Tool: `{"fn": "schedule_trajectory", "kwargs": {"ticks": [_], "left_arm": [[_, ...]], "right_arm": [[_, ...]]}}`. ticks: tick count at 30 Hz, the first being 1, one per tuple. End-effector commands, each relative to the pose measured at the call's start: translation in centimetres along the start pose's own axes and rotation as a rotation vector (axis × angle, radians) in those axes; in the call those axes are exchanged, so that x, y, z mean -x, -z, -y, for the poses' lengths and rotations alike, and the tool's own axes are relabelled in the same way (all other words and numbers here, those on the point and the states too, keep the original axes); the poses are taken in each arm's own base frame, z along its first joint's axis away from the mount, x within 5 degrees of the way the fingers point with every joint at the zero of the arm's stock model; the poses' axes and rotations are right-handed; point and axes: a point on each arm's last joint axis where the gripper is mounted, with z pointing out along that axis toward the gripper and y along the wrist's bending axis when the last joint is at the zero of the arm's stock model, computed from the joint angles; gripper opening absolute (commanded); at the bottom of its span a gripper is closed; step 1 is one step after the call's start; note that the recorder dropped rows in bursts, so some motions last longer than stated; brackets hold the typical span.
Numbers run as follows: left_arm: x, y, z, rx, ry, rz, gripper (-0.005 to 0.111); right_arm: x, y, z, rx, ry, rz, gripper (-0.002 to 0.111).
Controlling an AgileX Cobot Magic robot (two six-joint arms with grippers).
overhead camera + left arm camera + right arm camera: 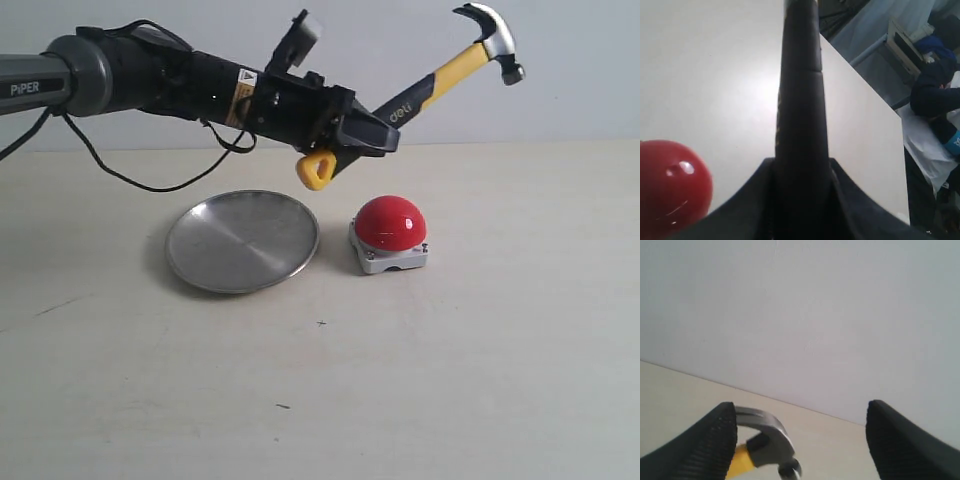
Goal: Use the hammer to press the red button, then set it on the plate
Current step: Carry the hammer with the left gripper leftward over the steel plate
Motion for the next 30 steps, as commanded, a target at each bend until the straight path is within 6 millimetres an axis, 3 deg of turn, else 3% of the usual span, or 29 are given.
{"fn": "schedule_trajectory", "kwargs": {"ticks": [1,7,10,14,18,23,30], "left_arm": [[1.1,4.4,-1.1,0.041,0.051,0.095,0.0],[0.8,10.0,-2.7,0.198,0.121,0.195,0.0],[1.4,12.6,-2.0,0.327,0.1,0.277,0.0],[1.9,14.6,-0.1,0.528,0.019,0.365,0.0],[1.1,14.8,2.1,0.674,-0.099,0.367,0.0],[-1.5,12.6,4.4,0.797,-0.219,0.285,0.0],[-6.8,8.4,6.7,0.71,-0.181,0.134,0.0]], "right_arm": [[0.3,0.5,0.3,-0.007,-0.004,0.01,0.07],[0.3,0.5,0.3,-0.007,-0.004,0.012,0.07],[0.3,0.5,0.2,-0.004,-0.008,0.008,0.07],[0.2,0.5,0.2,-0.005,-0.008,0.0,0.07],[0.1,0.5,0.1,0.01,-0.029,-0.014,0.07],[-0.2,0.5,0.0,0.026,-0.049,-0.043,0.07],[-0.5,0.5,0.1,0.007,-0.028,-0.081,0.07]]}}
